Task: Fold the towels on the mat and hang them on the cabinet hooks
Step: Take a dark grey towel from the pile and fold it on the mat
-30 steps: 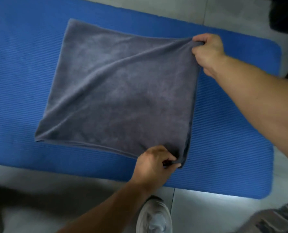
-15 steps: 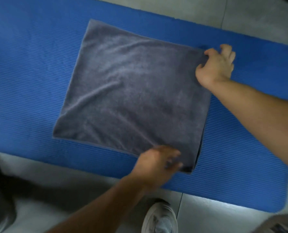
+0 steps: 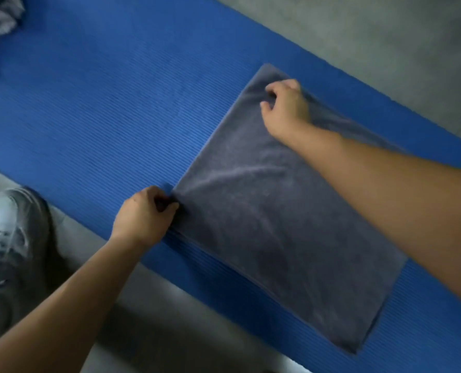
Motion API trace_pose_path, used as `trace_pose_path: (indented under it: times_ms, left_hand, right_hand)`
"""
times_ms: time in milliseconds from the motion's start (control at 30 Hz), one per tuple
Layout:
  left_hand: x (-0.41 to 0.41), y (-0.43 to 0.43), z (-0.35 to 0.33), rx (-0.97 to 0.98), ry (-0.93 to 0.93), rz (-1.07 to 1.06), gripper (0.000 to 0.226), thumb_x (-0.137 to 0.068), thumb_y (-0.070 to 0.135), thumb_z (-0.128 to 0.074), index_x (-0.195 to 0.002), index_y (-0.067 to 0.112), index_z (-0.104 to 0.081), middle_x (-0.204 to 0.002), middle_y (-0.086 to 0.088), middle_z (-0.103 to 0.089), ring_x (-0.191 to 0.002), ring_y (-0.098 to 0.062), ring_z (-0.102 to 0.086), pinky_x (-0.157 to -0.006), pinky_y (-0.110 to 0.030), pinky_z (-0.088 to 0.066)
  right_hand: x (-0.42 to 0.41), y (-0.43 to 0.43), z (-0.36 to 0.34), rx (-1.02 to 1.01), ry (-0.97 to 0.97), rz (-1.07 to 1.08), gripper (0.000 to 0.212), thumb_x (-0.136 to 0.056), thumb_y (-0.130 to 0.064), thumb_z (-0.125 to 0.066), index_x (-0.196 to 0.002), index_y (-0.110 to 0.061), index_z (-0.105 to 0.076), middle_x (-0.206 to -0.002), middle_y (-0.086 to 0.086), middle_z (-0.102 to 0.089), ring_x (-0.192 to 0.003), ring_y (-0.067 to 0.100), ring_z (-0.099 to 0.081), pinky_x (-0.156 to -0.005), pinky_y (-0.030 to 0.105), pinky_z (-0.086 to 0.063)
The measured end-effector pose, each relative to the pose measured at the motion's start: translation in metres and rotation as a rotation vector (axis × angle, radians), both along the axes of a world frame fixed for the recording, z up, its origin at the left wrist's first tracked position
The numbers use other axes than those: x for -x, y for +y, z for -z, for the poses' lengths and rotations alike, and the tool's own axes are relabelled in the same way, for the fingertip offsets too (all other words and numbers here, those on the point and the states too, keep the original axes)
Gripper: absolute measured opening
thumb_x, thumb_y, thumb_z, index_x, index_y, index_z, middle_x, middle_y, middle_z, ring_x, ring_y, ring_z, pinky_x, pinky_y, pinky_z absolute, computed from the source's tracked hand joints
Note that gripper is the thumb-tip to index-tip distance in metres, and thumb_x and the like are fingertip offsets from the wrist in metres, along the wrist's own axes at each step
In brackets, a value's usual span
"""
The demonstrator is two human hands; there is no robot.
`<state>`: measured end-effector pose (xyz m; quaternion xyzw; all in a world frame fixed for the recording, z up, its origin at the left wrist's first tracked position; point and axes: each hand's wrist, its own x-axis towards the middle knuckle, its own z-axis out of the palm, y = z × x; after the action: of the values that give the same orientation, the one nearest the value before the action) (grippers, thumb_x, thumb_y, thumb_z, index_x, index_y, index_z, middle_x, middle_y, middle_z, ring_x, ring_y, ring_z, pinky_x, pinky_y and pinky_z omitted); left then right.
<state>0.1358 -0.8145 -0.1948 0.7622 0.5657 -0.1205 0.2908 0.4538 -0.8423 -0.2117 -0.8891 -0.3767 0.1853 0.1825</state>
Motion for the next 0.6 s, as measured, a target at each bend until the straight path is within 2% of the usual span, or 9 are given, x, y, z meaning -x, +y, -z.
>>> trace_pose_path:
  times_ms: [100, 167, 233, 267, 300, 400, 500, 567, 600]
  left_hand:
    - [0.006, 0.006, 0.001, 0.078, -0.078, -0.051, 0.018, -0.083, 0.03, -0.078, -0.076, 0.022, -0.064, -0.073, 0.004, -0.064, -0.081, -0.026, -0.064, -0.069, -0.033, -0.045]
    - [0.011, 0.012, 0.004, 0.103, -0.135, -0.094, 0.021, -0.083, 0.029, -0.079, -0.074, 0.022, -0.062, -0.072, 0.005, -0.064, -0.074, -0.02, -0.062, -0.069, -0.035, -0.049]
    - [0.017, 0.016, 0.006, 0.156, -0.148, -0.136, 0.022, -0.083, 0.028, -0.079, -0.073, 0.021, -0.06, -0.07, 0.005, -0.062, -0.069, -0.015, -0.059, -0.065, -0.033, -0.046]
    - [0.019, 0.018, 0.008, 0.186, -0.142, -0.151, 0.023, -0.082, 0.027, -0.08, -0.072, 0.022, -0.06, -0.068, 0.006, -0.061, -0.067, -0.012, -0.057, -0.061, -0.031, -0.042]
    - [0.021, 0.019, 0.01, 0.219, -0.136, -0.165, 0.024, -0.081, 0.026, -0.081, -0.072, 0.023, -0.06, -0.067, 0.007, -0.06, -0.065, -0.01, -0.055, -0.059, -0.03, -0.038]
    - [0.027, 0.023, 0.009, 0.339, -0.088, -0.189, 0.02, -0.077, 0.031, -0.085, -0.078, 0.026, -0.065, -0.069, 0.008, -0.064, -0.067, -0.012, -0.06, -0.057, -0.026, -0.039]
    - [0.031, 0.031, 0.003, 0.368, -0.012, -0.112, 0.014, -0.079, 0.028, -0.082, -0.08, 0.03, -0.068, -0.075, 0.009, -0.066, -0.08, -0.016, -0.065, -0.062, -0.027, -0.042]
    - [0.037, 0.042, -0.003, 0.271, -0.014, -0.148, 0.017, -0.084, 0.024, -0.077, -0.076, 0.034, -0.065, -0.075, 0.01, -0.065, -0.08, -0.017, -0.062, -0.063, -0.028, -0.04]
    - [0.041, 0.048, -0.005, 0.199, -0.033, -0.198, 0.017, -0.086, 0.022, -0.074, -0.077, 0.035, -0.067, -0.077, 0.008, -0.067, -0.081, -0.02, -0.063, -0.065, -0.029, -0.041]
  right_hand:
    - [-0.012, 0.035, 0.005, 0.019, 0.006, 0.15, 0.05, -0.097, -0.026, -0.062, -0.142, -0.013, -0.044, -0.148, 0.009, -0.035, -0.124, 0.027, -0.054, -0.107, 0.03, -0.038]
    - [-0.024, 0.048, 0.01, 0.039, 0.042, 0.24, 0.05, -0.095, -0.03, -0.064, -0.14, -0.015, -0.047, -0.146, 0.01, -0.037, -0.119, 0.03, -0.058, -0.106, 0.036, -0.045]
    - [-0.032, 0.054, 0.011, 0.076, 0.047, 0.311, 0.042, -0.093, -0.037, -0.065, -0.128, -0.015, -0.055, -0.138, 0.011, -0.045, -0.1, 0.034, -0.067, -0.082, 0.039, -0.057]
    - [-0.033, 0.056, 0.011, 0.107, 0.034, 0.322, 0.04, -0.093, -0.04, -0.065, -0.123, -0.015, -0.056, -0.136, 0.012, -0.048, -0.093, 0.035, -0.069, -0.067, 0.036, -0.057]
    - [-0.033, 0.057, 0.011, 0.145, 0.012, 0.305, 0.039, -0.093, -0.042, -0.064, -0.121, -0.015, -0.057, -0.135, 0.012, -0.049, -0.091, 0.034, -0.068, -0.061, 0.033, -0.054]
    - [-0.025, 0.063, 0.005, 0.123, -0.041, 0.199, 0.032, -0.095, -0.041, -0.058, -0.112, -0.015, -0.063, -0.133, 0.012, -0.05, -0.093, 0.027, -0.062, -0.078, 0.031, -0.05]
    - [-0.019, 0.072, 0.004, -0.05, 0.069, 0.197, 0.017, -0.089, -0.042, -0.06, -0.089, -0.025, -0.061, -0.103, 0.007, -0.067, -0.077, 0.022, -0.067, -0.076, 0.04, -0.059]
    - [-0.017, 0.086, 0.004, -0.122, 0.189, 0.239, 0.012, -0.091, -0.033, -0.063, -0.086, -0.023, -0.059, -0.081, 0.003, -0.069, -0.065, 0.017, -0.07, -0.068, 0.042, -0.063]
    - [-0.014, 0.095, 0.003, -0.166, 0.252, 0.264, 0.01, -0.093, -0.027, -0.064, -0.086, -0.022, -0.059, -0.079, 0.002, -0.068, -0.061, 0.012, -0.069, -0.066, 0.038, -0.063]
